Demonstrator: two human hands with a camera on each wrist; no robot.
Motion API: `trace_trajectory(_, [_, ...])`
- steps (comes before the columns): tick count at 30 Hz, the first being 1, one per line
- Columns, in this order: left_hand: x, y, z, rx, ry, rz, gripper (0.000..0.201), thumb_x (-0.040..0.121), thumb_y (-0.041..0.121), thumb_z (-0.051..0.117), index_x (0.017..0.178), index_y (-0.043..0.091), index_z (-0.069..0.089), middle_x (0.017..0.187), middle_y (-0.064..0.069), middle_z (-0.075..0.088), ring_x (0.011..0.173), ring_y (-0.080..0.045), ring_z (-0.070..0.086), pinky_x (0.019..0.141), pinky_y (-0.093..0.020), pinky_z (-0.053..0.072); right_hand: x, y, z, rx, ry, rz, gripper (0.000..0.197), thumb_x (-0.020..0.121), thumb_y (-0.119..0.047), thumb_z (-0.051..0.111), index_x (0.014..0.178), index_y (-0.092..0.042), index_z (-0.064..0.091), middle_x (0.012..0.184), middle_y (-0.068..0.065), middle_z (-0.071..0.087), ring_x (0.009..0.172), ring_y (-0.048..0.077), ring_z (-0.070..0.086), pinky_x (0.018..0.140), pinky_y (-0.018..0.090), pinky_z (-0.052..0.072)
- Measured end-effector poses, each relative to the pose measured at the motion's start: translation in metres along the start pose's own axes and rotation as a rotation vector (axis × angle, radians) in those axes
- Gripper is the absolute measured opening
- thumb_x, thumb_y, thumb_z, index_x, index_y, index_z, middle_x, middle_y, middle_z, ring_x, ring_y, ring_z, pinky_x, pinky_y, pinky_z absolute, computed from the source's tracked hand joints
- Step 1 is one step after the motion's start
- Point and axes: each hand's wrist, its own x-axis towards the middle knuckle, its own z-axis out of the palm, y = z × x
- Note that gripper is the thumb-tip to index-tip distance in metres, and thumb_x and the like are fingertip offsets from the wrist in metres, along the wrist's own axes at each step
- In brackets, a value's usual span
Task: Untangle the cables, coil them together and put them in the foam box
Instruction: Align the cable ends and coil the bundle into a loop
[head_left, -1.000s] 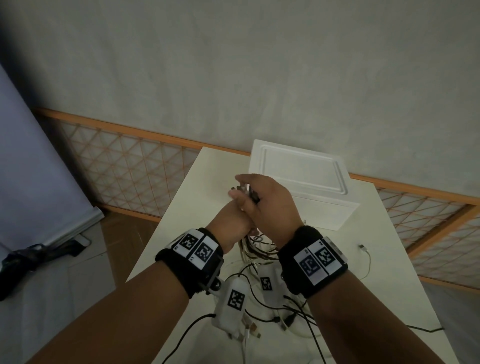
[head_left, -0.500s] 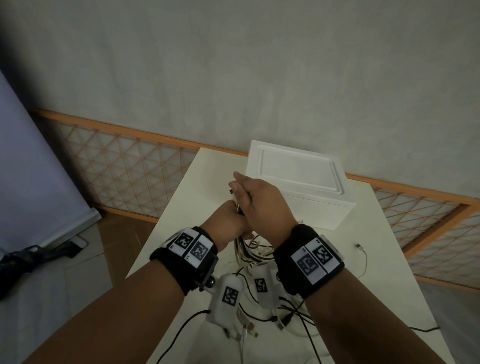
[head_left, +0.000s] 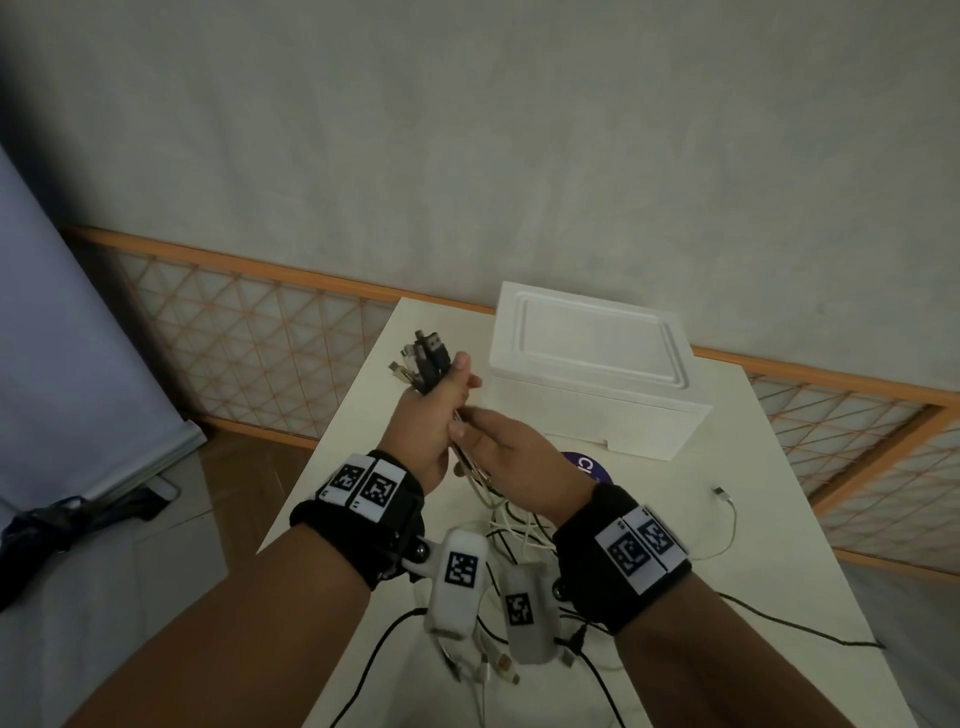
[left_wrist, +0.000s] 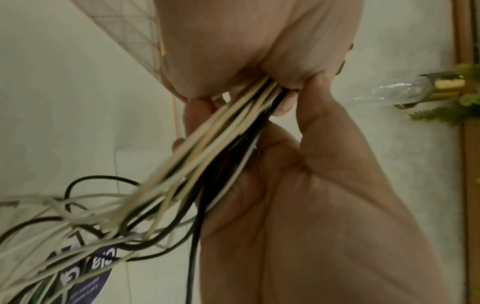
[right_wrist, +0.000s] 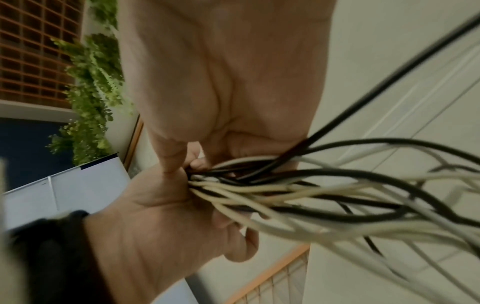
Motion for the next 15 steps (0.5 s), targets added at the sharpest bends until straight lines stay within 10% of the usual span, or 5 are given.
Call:
trace_trajectory(2, [-0.002,-0.003,0.000,-0.090,-0.033,-0.021,0.025,0.089,0.037,0.060,0.079,0.015,0.064,0.089,-0.002,0.065,0.080,-0.015,0.056,0.079,-0.034,0.048,-0.001,0.002,0.001,-0.141,0.006,-0.050,0.019,0.098,-0.020,0.044,0.100,-0.003,0.054,0.075,0.002,0.057,0.068,0.020,0.057,0.066,0.032,0.044])
trace_trajectory(6, [-0.007,-0.005,-0.001,-0.213,-0.193,-0.045,0.016,0.072,0.024,0.068,0.080,0.011,0.062,0.077,-0.002,0.071,0.084,-0.018,0.063,0.080,-0.032,0.050,-0.004,0.001,0.007,-0.348,0.107,-0.110,0.043,0.091,-0.022,0.043,0.131,-0.005,0.039,0.088,0.011,0.065,0.074,0.027,0.061,0.066,0.040,0.050])
trace_trajectory(11, [-0.004,0.001,-0.013,-0.580,-0.199,-0.095,0.068,0.060,0.065,0.070,0.099,0.010,0.062,0.103,-0.014,0.070,0.086,-0.027,0.070,0.088,-0.042,0.053,-0.009,0.000,0.003,-0.577,0.160,-0.086,0.036,0.092,-0.033,0.041,0.113,-0.004,0.047,0.084,0.013,0.063,0.069,0.029,0.056,0.058,0.032,0.035])
trace_trajectory(15, [0.003,0.009,-0.017,-0.559,-0.101,-0.126,0.052,0.080,0.062,0.056,0.092,0.012,0.065,0.092,-0.011,0.069,0.075,-0.025,0.067,0.083,-0.043,0.054,-0.010,-0.003,0.003,-0.717,0.101,-0.041,0.026,0.092,-0.026,0.044,0.109,-0.006,0.048,0.081,0.009,0.060,0.064,0.023,0.048,0.057,0.031,0.034])
